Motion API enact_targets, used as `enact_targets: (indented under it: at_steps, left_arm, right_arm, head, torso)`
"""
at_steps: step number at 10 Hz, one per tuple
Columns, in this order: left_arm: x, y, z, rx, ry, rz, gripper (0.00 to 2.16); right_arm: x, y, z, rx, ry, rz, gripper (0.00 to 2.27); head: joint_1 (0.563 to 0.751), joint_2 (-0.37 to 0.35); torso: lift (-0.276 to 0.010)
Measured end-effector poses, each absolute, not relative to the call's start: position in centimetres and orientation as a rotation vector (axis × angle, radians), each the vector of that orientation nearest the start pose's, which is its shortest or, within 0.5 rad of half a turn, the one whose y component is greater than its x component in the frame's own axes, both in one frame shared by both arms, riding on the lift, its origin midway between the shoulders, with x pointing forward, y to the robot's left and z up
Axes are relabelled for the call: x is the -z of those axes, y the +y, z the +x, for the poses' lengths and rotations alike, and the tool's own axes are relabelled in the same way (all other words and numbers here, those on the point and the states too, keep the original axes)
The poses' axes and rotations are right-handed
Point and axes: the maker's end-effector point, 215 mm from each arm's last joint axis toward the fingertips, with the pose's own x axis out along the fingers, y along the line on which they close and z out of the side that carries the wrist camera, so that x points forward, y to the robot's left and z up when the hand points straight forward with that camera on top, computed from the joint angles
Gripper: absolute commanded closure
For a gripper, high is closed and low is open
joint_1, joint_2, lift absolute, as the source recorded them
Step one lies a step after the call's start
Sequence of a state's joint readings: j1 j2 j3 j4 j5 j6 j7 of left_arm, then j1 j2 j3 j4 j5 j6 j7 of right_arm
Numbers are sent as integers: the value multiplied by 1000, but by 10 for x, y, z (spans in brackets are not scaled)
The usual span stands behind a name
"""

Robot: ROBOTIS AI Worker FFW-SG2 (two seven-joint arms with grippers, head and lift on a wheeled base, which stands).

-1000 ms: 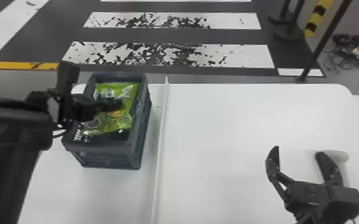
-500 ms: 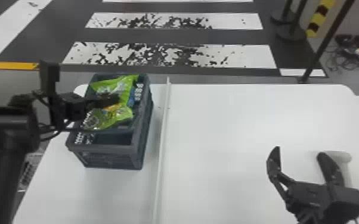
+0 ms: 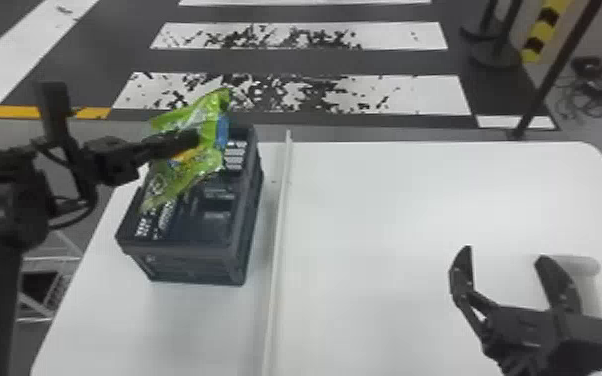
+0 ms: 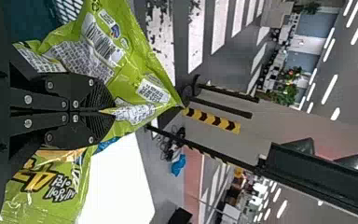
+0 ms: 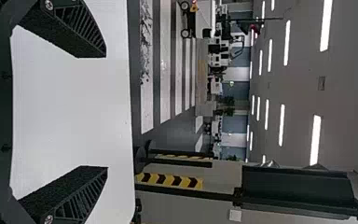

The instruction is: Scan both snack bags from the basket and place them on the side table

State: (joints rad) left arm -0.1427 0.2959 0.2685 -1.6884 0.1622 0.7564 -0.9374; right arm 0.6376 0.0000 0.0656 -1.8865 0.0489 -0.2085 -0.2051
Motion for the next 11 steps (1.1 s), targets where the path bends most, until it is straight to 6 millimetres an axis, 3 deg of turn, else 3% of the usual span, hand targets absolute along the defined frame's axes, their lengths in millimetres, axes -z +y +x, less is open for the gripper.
enact_targets:
  at_steps: [3, 4, 8, 11]
  left_arm:
    - [289, 232, 540, 688, 322, -246, 2142]
    - [286, 207, 532, 712, 329, -263, 2142]
    - [320, 88, 493, 835, 419, -291, 2142]
    - [375, 26, 467, 869, 537, -202, 2142]
  right_arm:
    - [413, -233, 379, 139, 103, -27, 66]
    - [411, -236, 378, 144, 101, -29, 66]
    - [405, -244, 377, 158, 91, -35, 66]
    - [391, -249, 378, 169, 62, -29, 66]
  head:
    - [695, 2]
    - [695, -18]
    - [695, -196]
    - [695, -285]
  torso:
    - [-75]
    - [-75]
    - [-75]
    - [-75]
